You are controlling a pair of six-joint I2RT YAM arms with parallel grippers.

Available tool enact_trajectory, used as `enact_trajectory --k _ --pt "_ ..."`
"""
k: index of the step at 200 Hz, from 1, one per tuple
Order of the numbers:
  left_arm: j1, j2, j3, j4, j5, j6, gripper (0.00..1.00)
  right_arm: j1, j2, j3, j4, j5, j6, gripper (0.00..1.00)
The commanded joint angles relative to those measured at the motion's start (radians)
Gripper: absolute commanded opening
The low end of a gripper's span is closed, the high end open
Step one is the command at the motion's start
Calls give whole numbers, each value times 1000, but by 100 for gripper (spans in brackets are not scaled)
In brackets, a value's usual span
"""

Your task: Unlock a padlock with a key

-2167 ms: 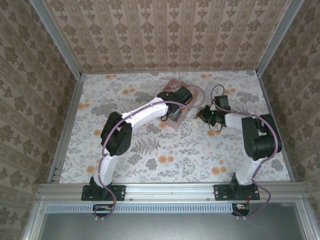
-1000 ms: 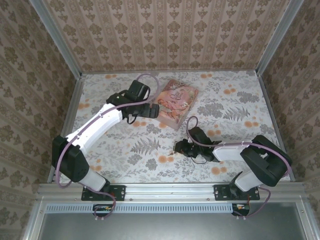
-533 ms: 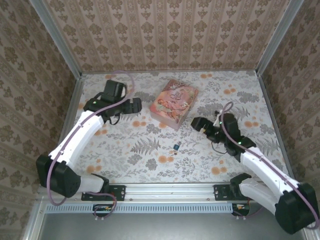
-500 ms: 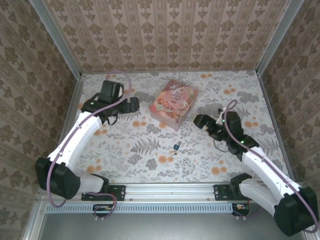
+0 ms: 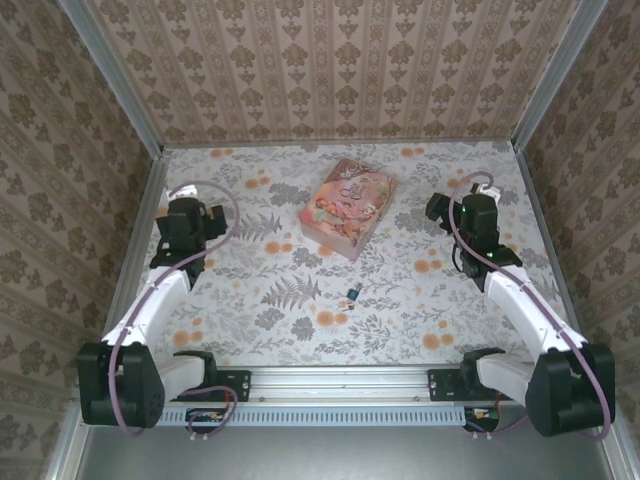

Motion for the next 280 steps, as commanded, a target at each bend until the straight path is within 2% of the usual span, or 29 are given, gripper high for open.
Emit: enact_trajectory --k 1,23,56,79,118,131,143,154,164,183,195,204,280 --pt "66 34 -75 257 12 101 100 -24 67 -43 160 175 -148 100" --pt "77 62 -170 365 52 92 100 -52 141 -103 261 224 -202 100" --pt "44 170 -300 628 66 88 100 -67 220 -216 512 216 -298 100" --pt "2 235 -295 702 69 163 100 -74 287 -332 793 137 -339 100" --pt "0 345 -336 885 117 192 100 -76 350 -367 915 -56 -413 99" --pt "6 382 -337 910 117 185 100 -73 440 -414 1130 -128 -453 99" --pt "4 415 -327 938 123 202 100 -73 386 -366 938 -131 -447 100" --pt "29 399 -296 844 171 169 100 -77 421 -338 944 -149 -450 100" --pt "73 401 -281 823 245 147 100 -83 405 -300 841 -152 -442 99" --pt "68 400 -280 818 233 150 100 -78 402 -318 875 -138 -444 100" --pt "68 401 -280 818 235 150 100 -59 406 -337 920 -47 -434 100" --pt "69 399 -281 815 234 151 100 -59 401 -341 918 -28 -427 100" --pt "52 398 -291 840 201 156 100 -67 407 -318 880 -85 -440 100"
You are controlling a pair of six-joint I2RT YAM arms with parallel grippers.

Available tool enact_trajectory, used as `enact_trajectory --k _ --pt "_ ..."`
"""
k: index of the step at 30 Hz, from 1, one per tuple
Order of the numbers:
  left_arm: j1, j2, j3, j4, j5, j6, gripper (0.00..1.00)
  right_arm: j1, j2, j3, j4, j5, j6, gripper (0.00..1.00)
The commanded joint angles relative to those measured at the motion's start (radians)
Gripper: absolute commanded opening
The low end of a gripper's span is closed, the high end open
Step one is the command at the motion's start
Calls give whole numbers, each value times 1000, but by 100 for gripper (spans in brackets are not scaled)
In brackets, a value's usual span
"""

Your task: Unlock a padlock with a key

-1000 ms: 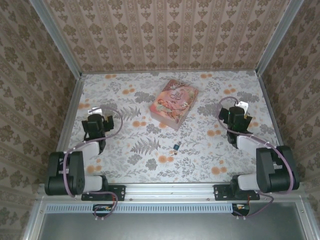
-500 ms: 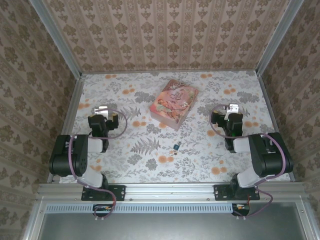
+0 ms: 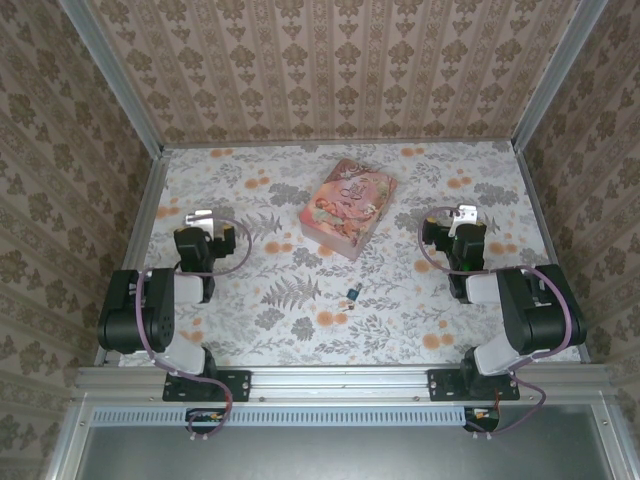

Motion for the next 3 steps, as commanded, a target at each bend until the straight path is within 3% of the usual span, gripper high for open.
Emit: enact_trajectory --k 1,3 --pt "-11 -4 9 26 -7 -7 100 -4 1 8 8 -18 -15 100" --pt "-5 -6 11 18 5 -10 100 -2 -1 3 18 -35 -22 99"
